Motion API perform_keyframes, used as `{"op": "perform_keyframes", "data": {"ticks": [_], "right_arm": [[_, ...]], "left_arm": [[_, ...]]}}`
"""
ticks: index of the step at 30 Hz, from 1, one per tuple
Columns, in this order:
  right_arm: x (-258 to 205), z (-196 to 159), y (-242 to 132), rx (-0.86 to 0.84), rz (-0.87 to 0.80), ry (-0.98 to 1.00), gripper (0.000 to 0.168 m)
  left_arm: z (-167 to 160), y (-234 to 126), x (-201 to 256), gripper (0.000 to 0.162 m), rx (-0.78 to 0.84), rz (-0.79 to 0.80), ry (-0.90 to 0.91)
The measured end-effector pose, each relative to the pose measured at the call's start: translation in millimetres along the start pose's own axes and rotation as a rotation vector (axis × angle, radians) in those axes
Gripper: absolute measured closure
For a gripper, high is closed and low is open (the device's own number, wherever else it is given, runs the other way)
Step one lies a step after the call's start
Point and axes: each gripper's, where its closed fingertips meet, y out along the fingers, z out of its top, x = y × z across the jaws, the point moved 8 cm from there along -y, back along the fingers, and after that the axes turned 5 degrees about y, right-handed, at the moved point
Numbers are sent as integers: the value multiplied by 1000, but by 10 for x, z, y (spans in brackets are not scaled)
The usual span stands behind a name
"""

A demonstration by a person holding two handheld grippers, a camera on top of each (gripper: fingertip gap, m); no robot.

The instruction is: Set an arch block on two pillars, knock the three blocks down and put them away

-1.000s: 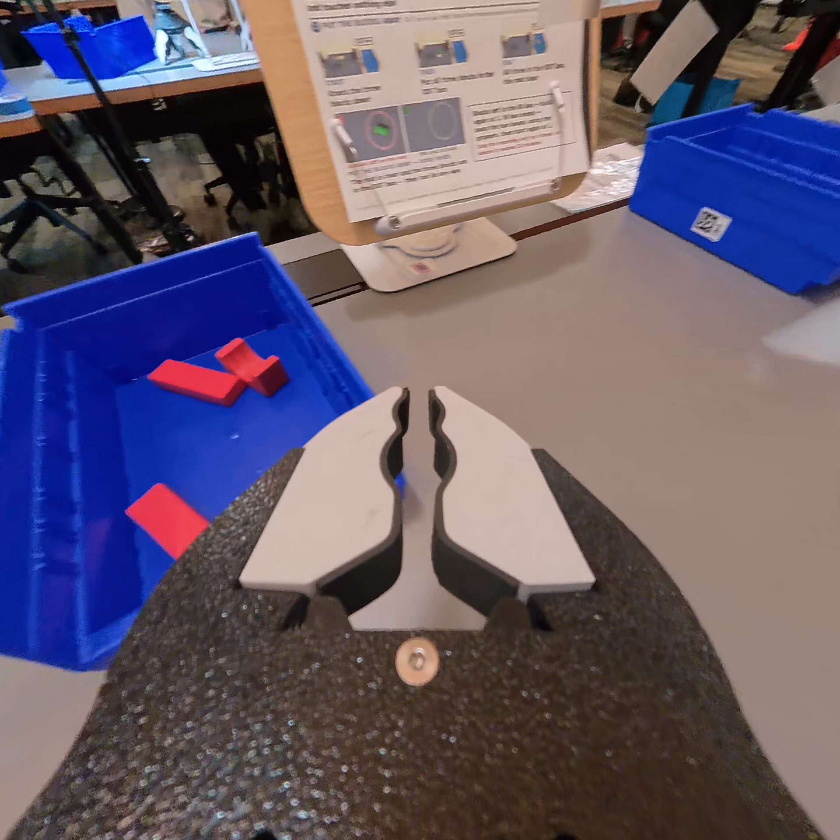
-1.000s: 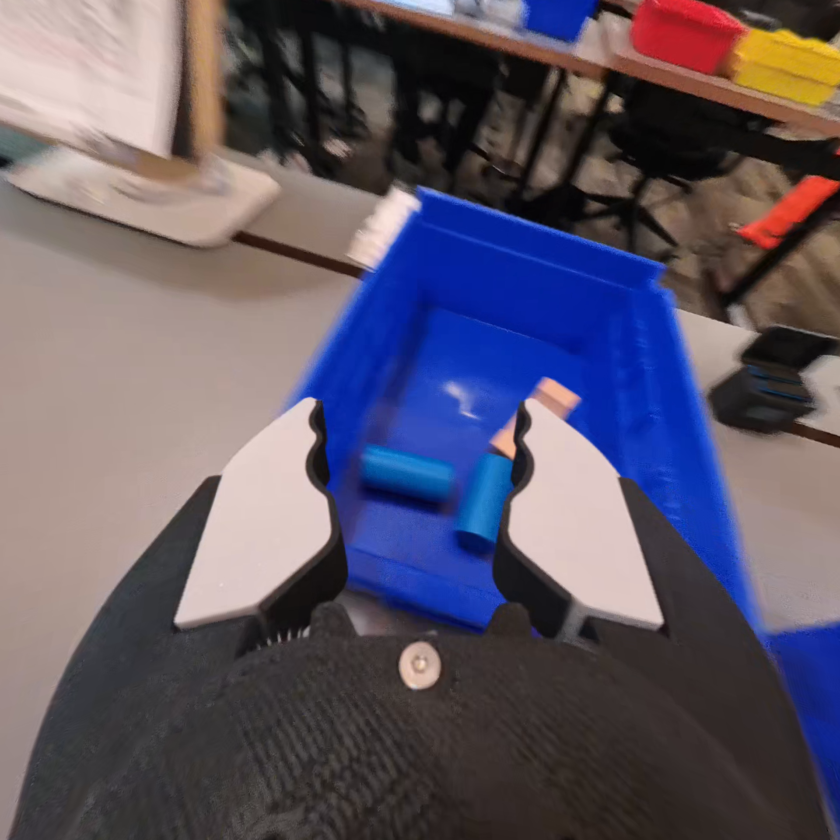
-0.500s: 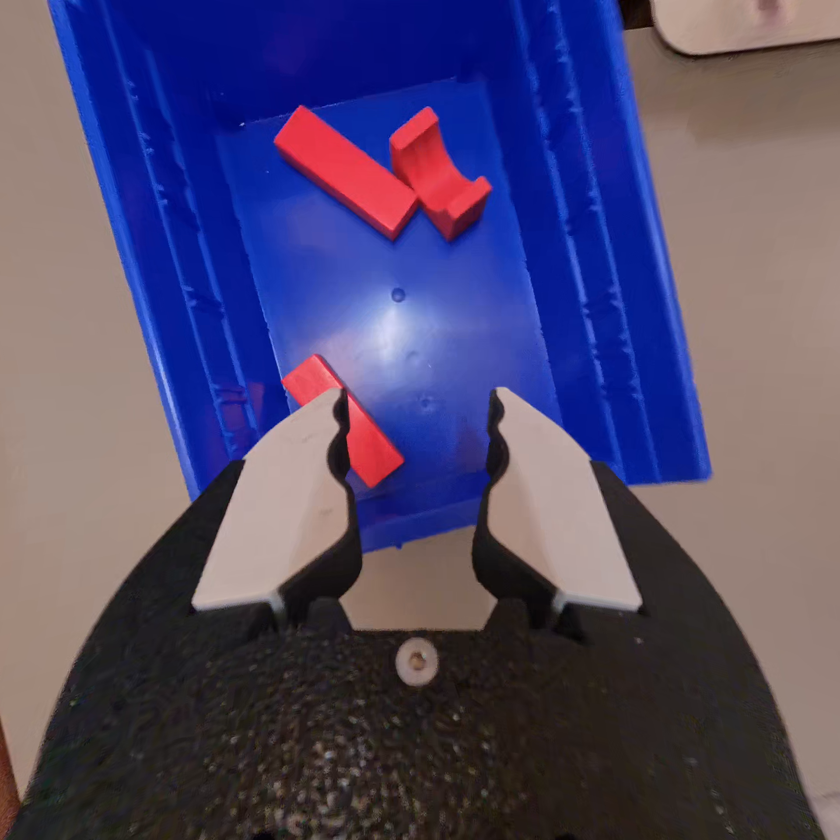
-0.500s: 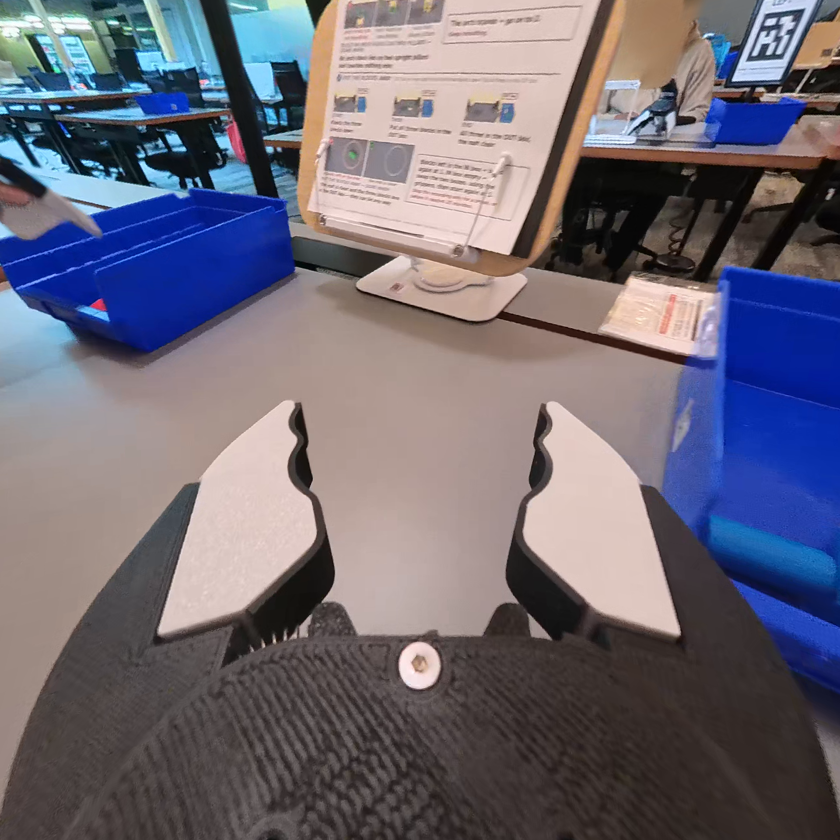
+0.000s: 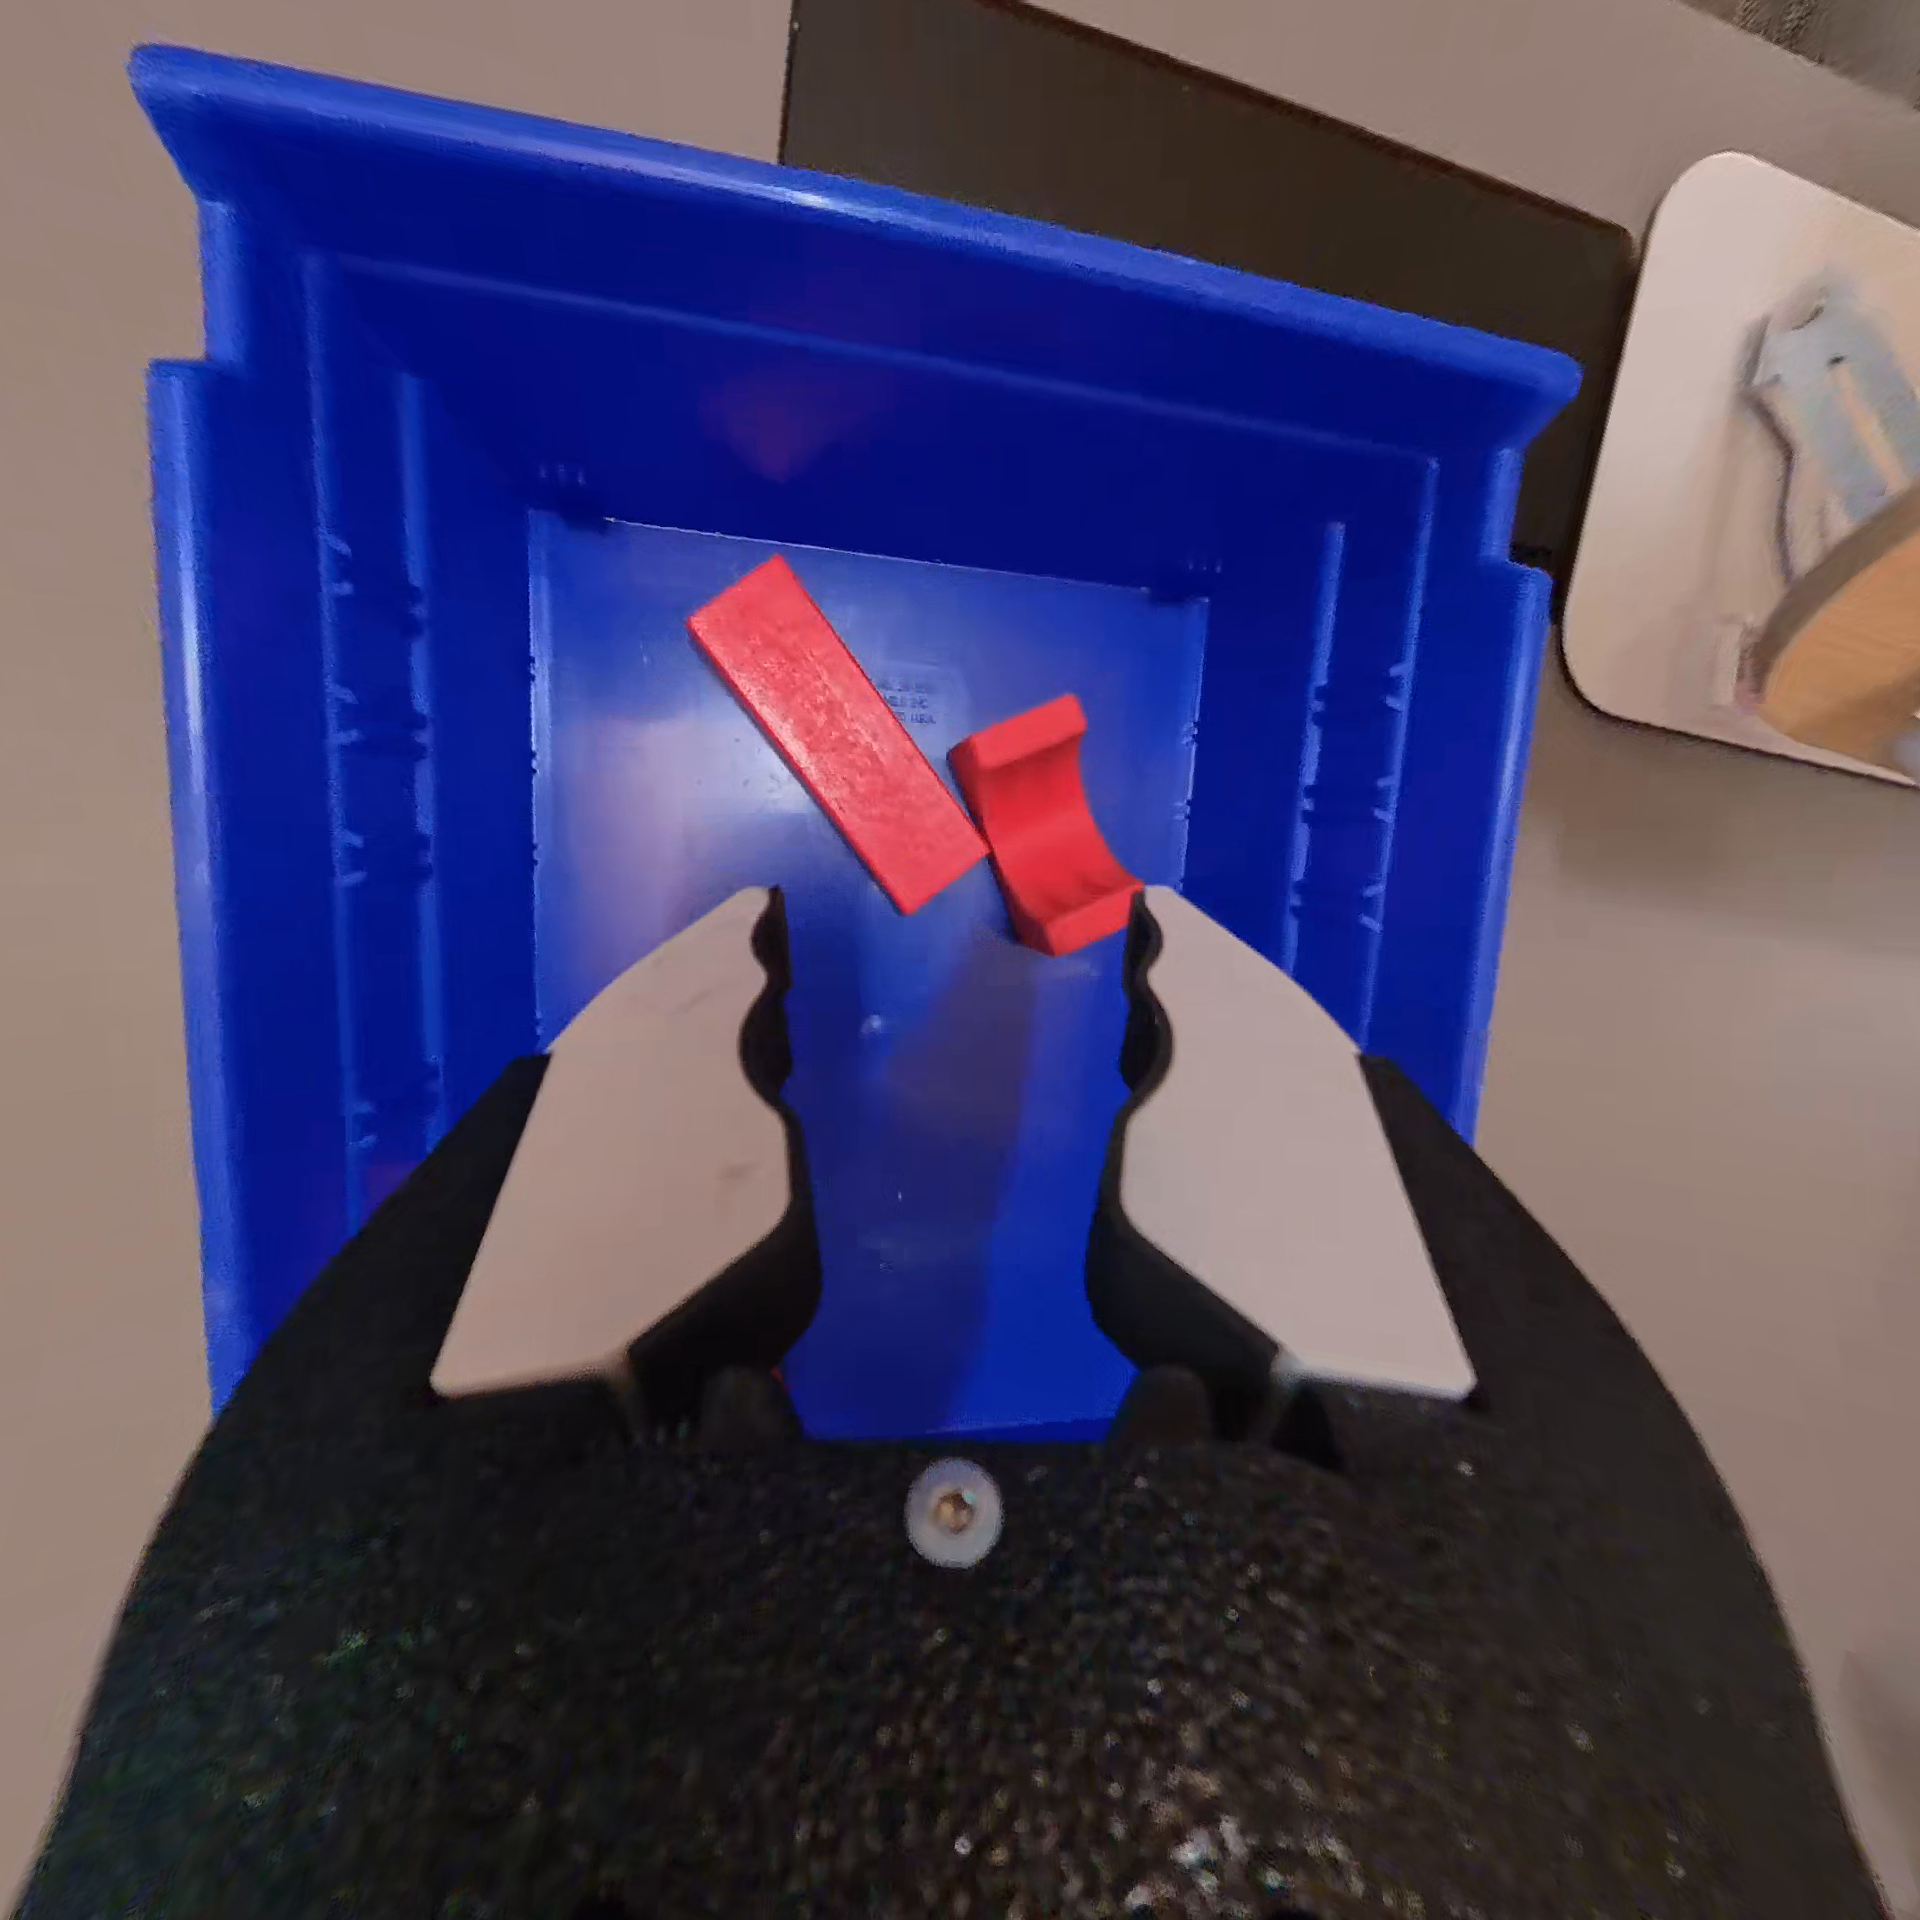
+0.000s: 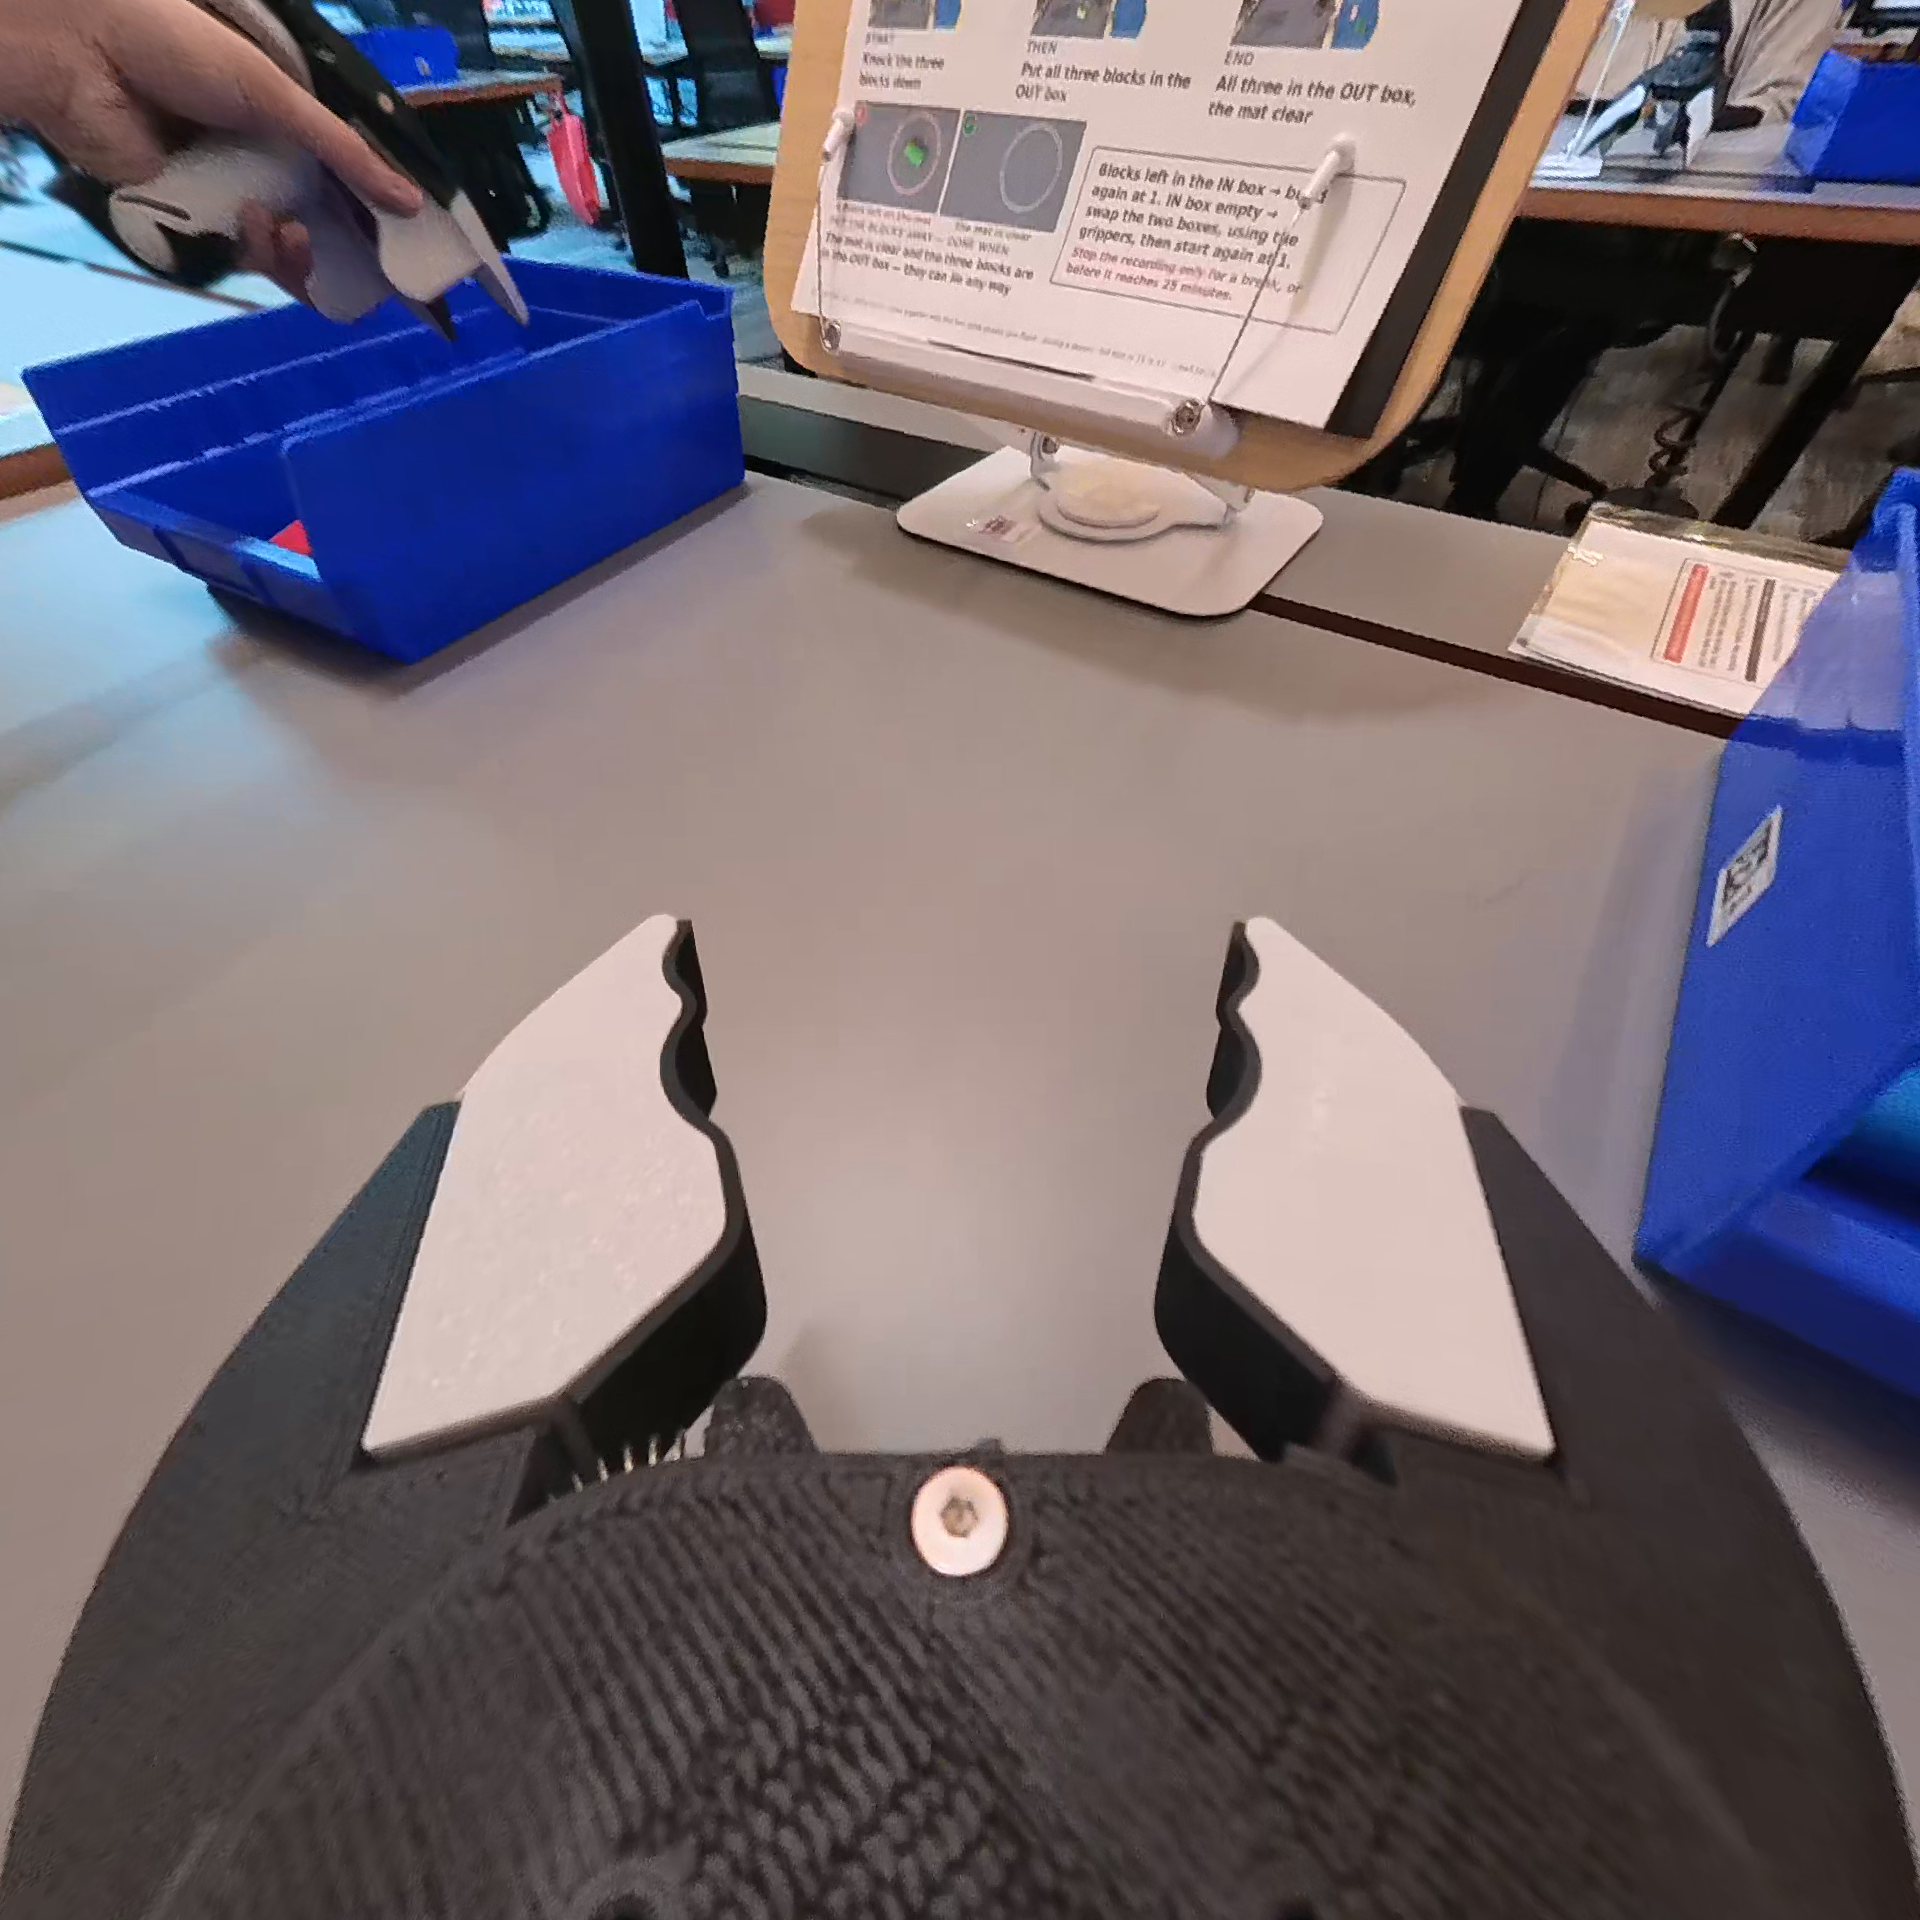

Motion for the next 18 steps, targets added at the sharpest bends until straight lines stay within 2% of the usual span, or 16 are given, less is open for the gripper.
{"op": "perform_keyframes", "data": {"ticks": [1,9,16,18], "right_arm": [[13,-25,-22,-6,-11,-5,73],[66,-133,7,-10,-6,59,75],[60,-239,0,-53,-21,48,75],[75,-251,3,-57,-22,57,75]], "left_arm": [[18,36,-18,100,-9,-3,-16],[190,431,-184,100,-44,84,-211],[190,771,-243,107,-142,233,-181],[155,856,-252,110,-153,210,-223]]}}
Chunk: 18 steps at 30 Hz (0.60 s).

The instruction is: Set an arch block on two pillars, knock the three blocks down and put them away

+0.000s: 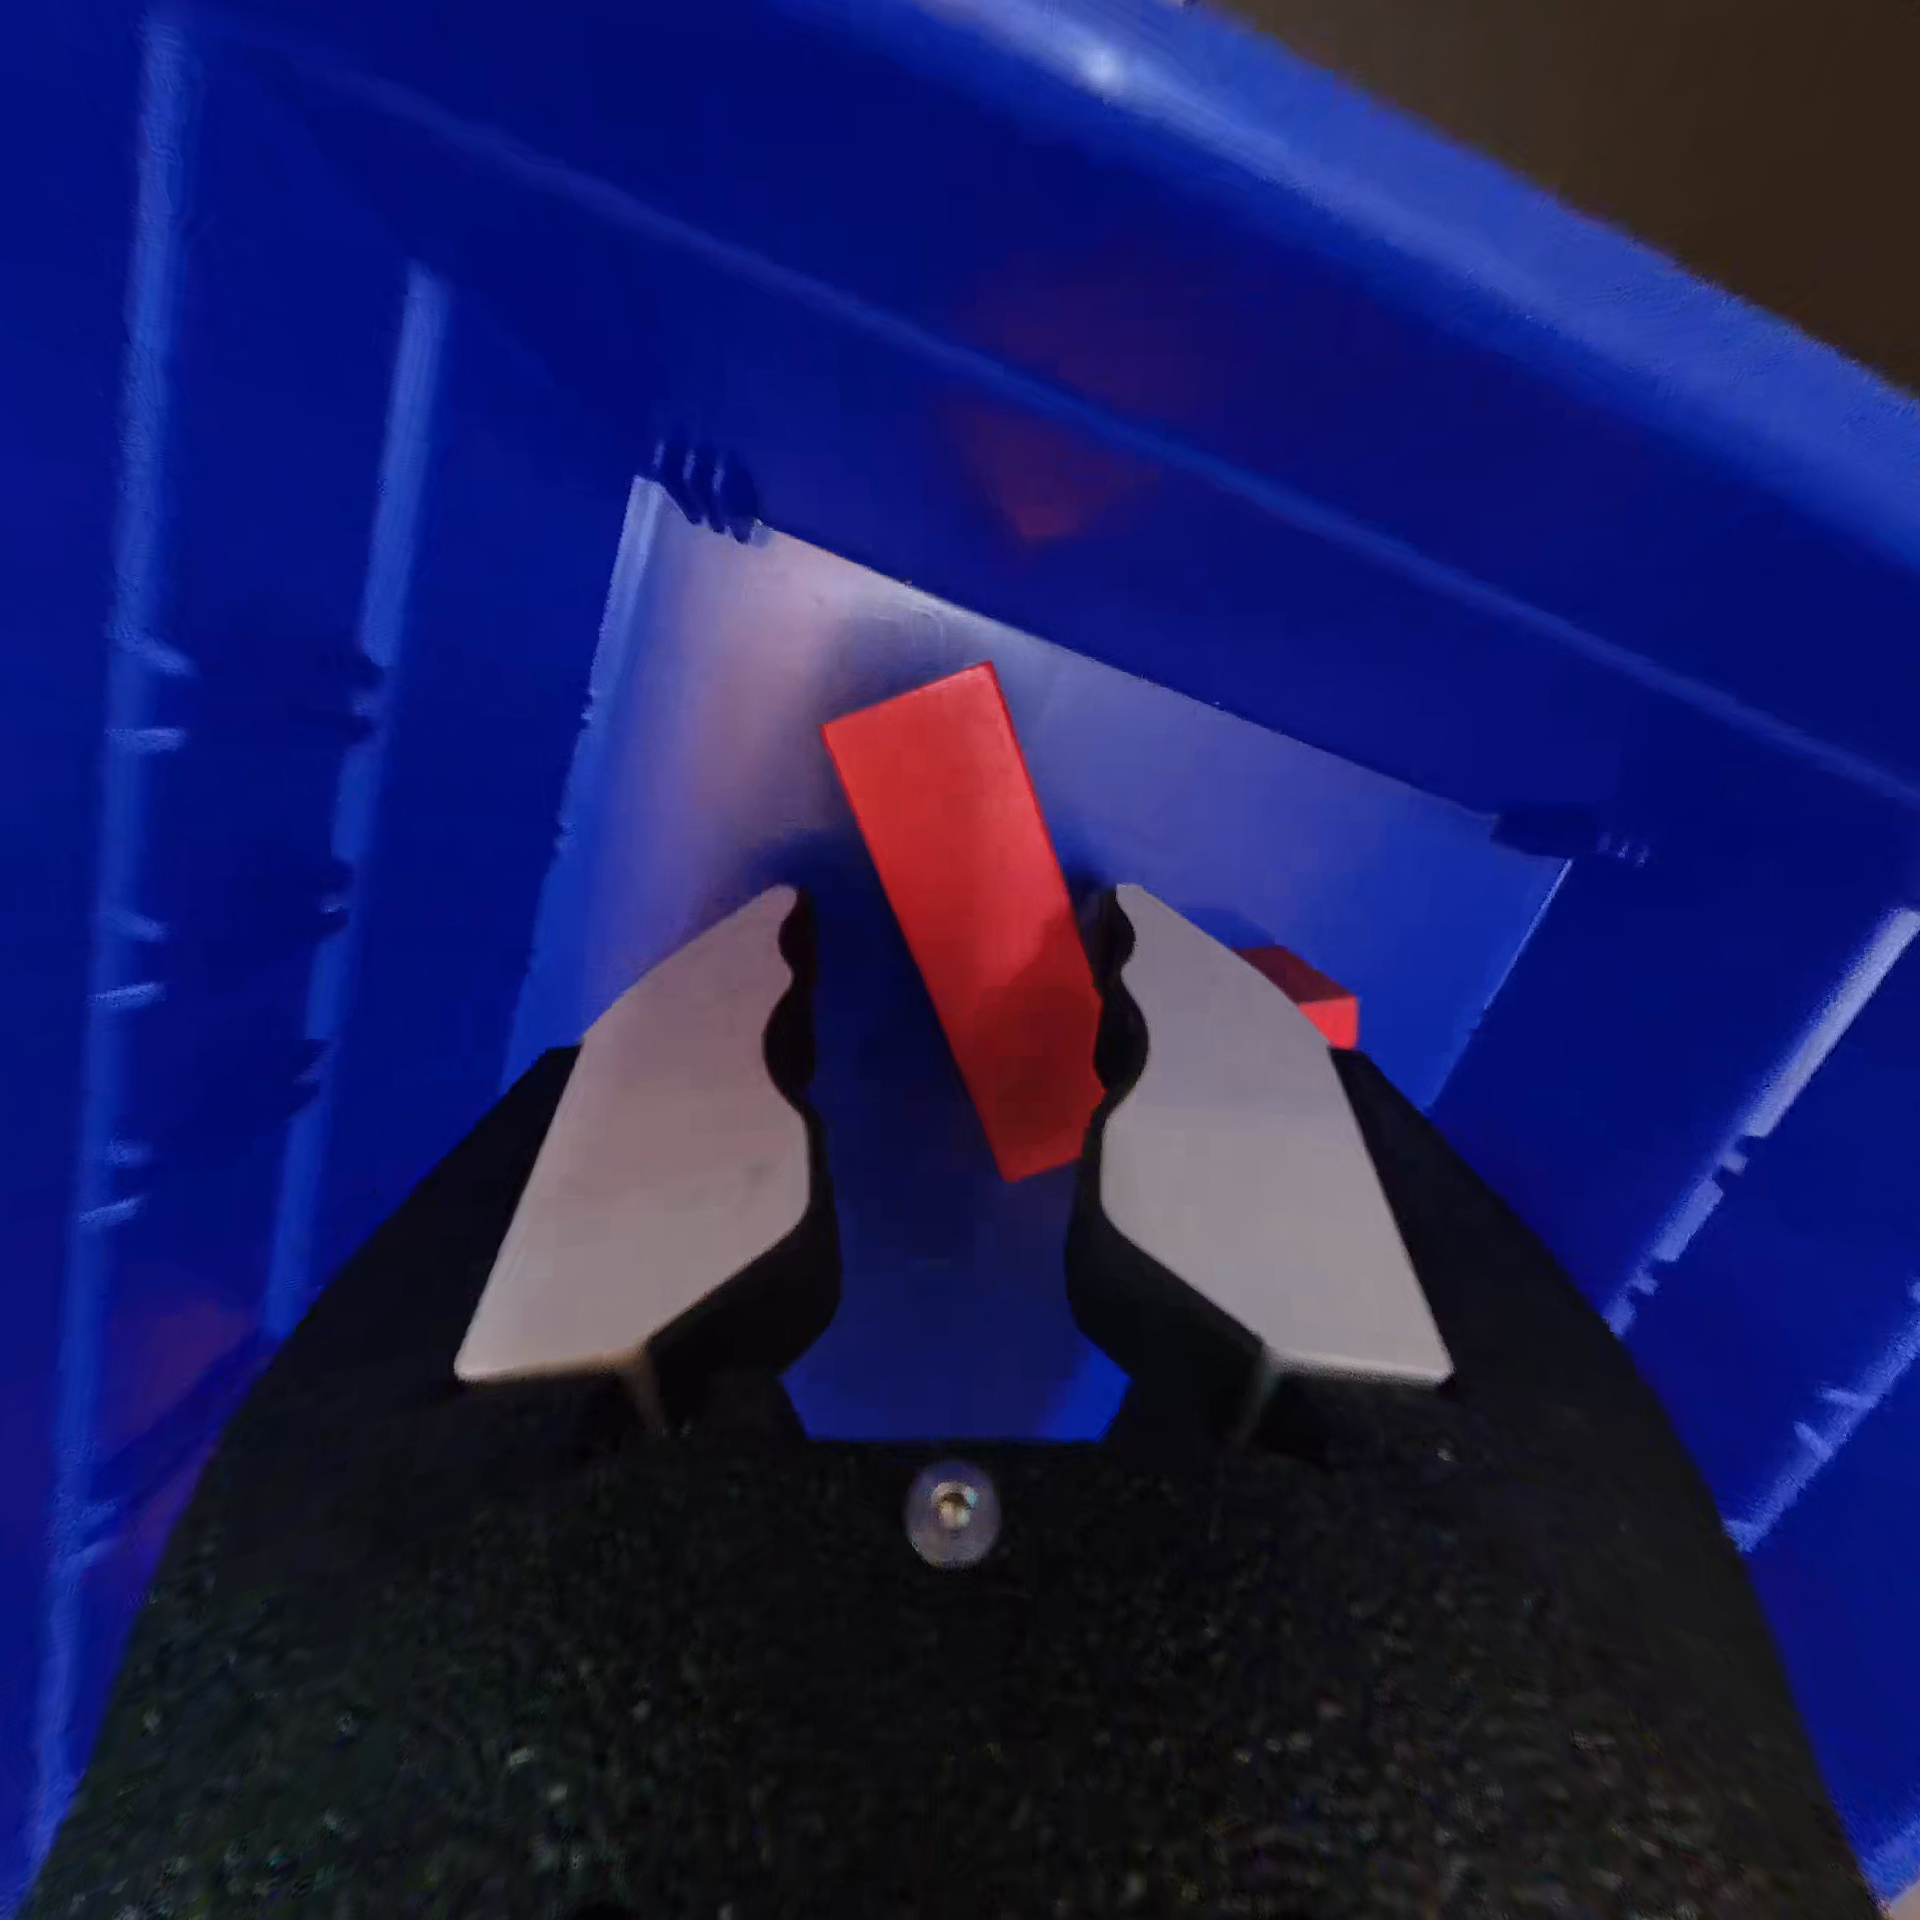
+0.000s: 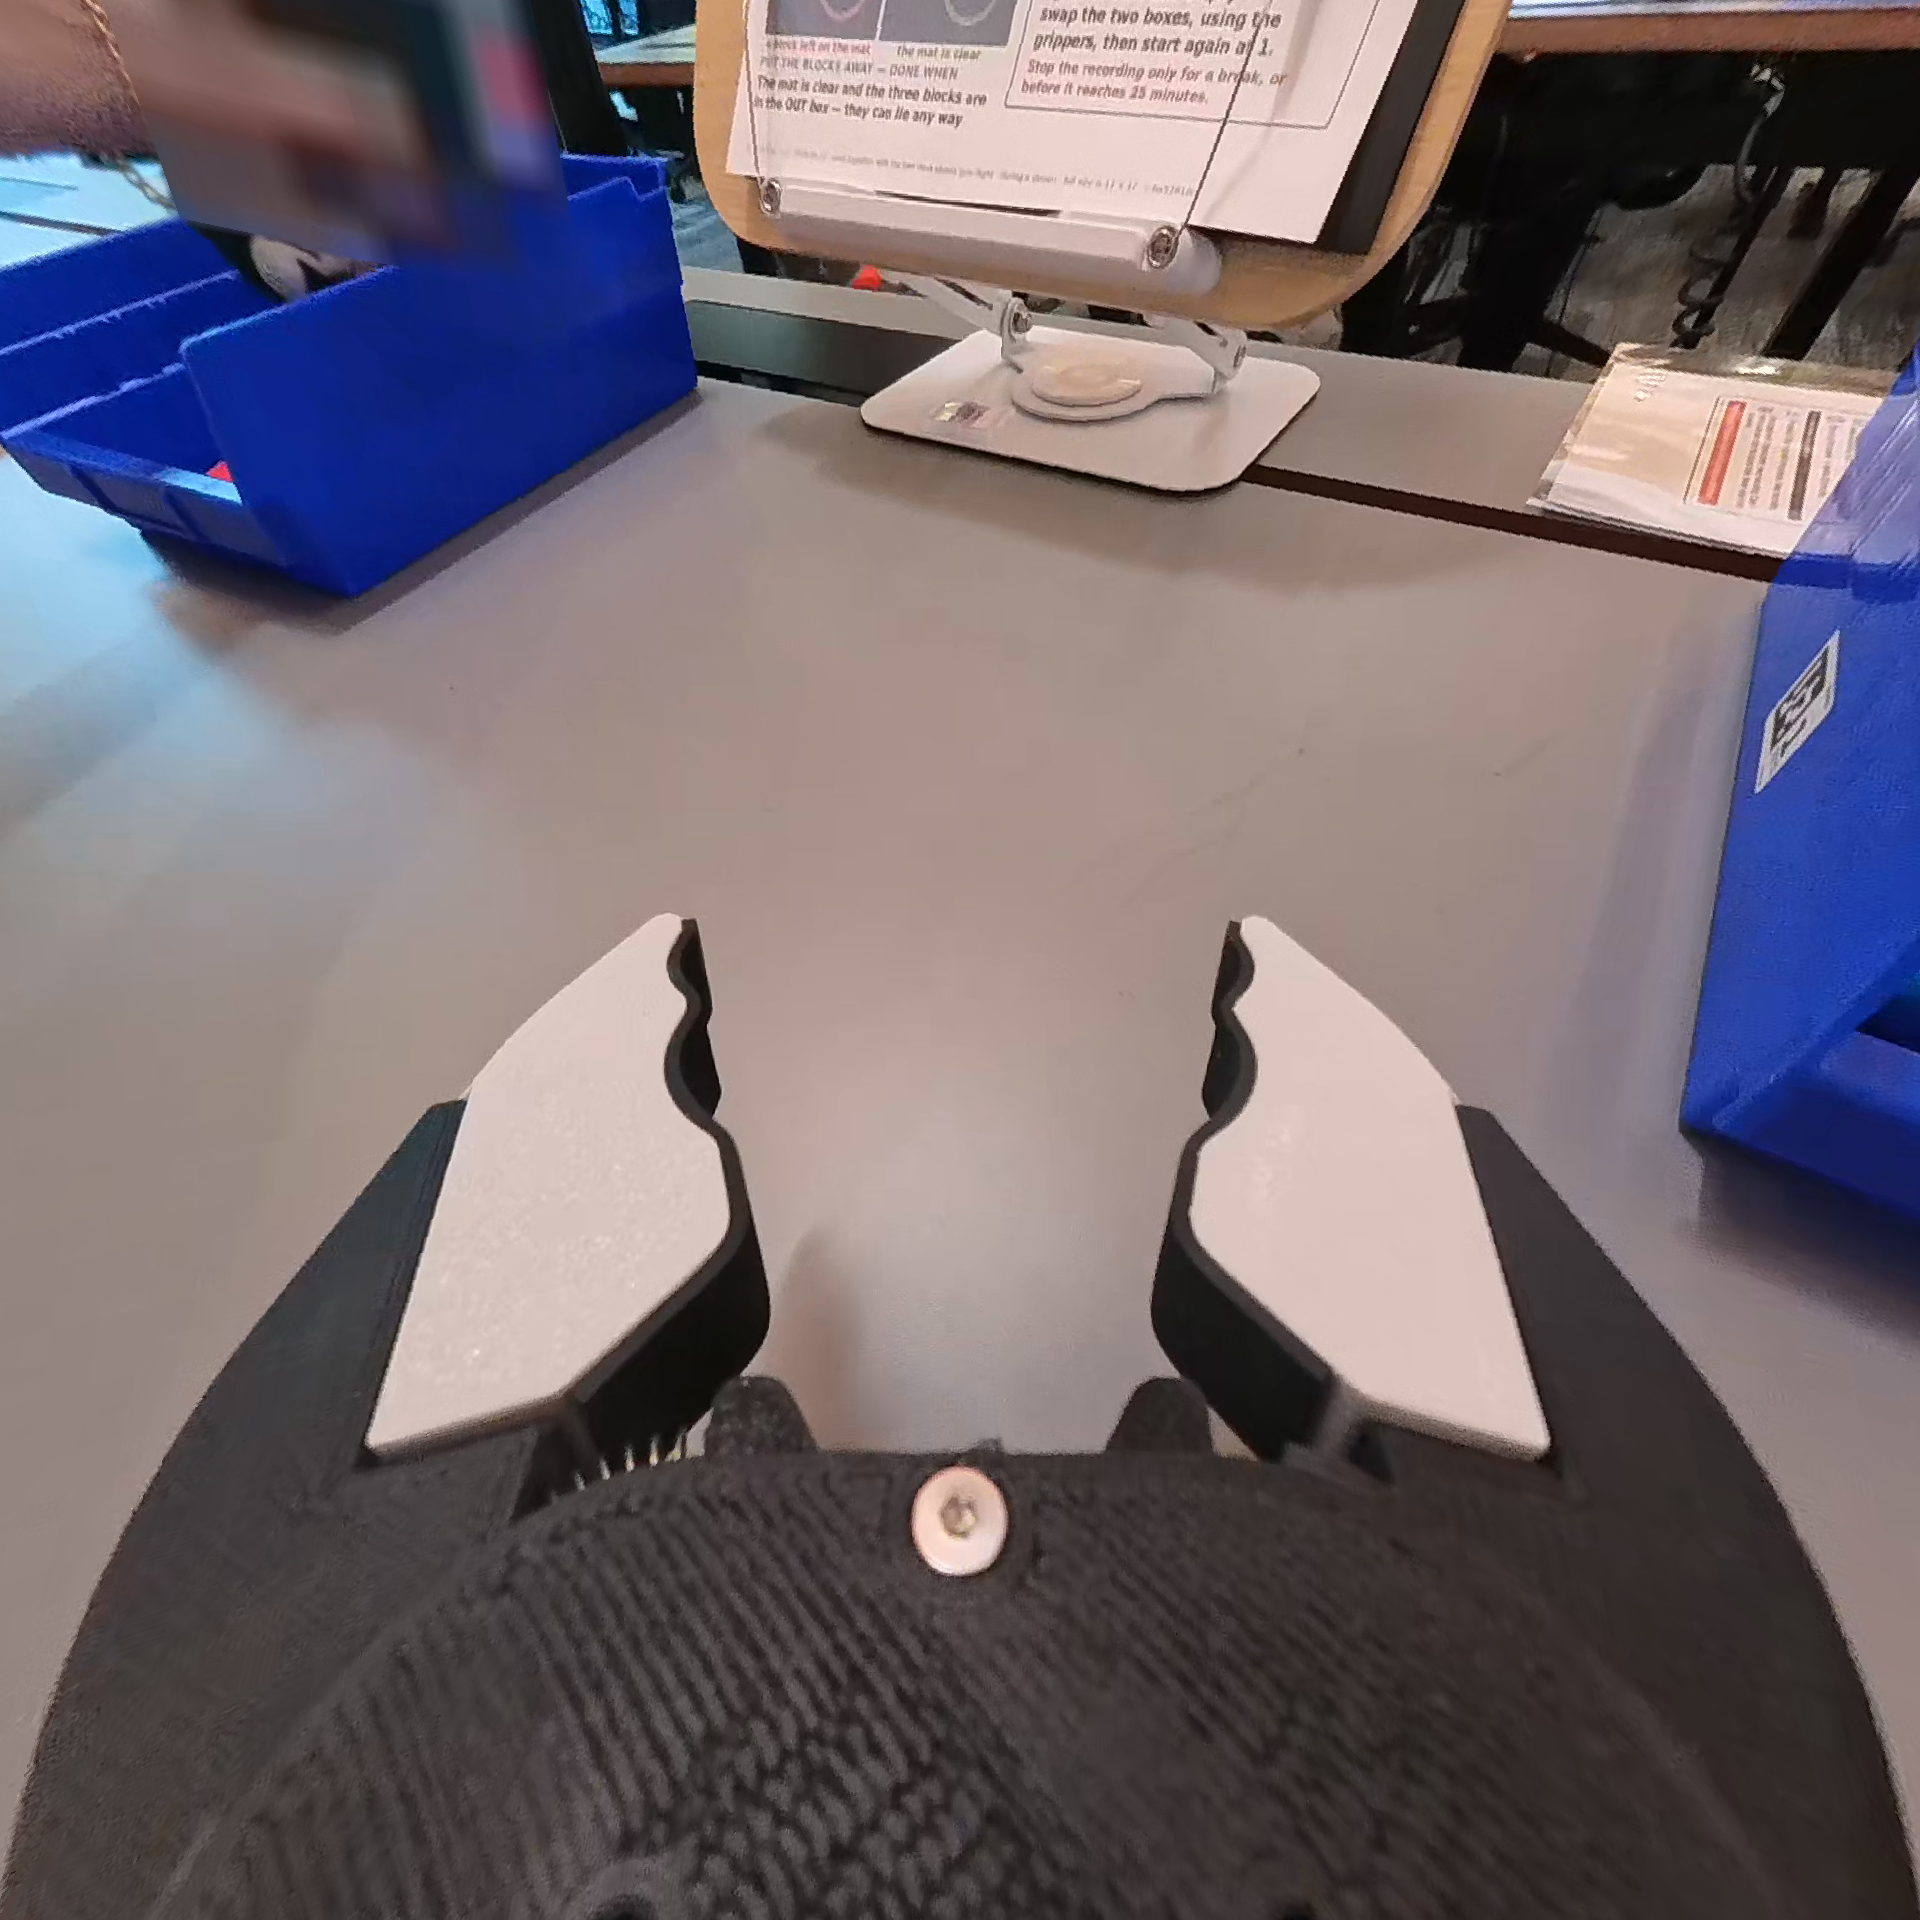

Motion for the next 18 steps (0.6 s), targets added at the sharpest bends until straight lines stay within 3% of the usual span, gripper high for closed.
{"op": "perform_keyframes", "data": {"ticks": [3,11,15,18], "right_arm": [[8,9,15,1,4,8,75],[-68,122,140,29,67,11,78],[-131,306,168,72,130,-13,78],[-205,523,202,130,243,-42,81]], "left_arm": [[-23,59,-7,125,33,-3,15],[-127,-36,-67,126,93,10,216],[-142,-529,-36,127,292,-72,313],[-284,-1153,144,128,525,-286,424]]}}
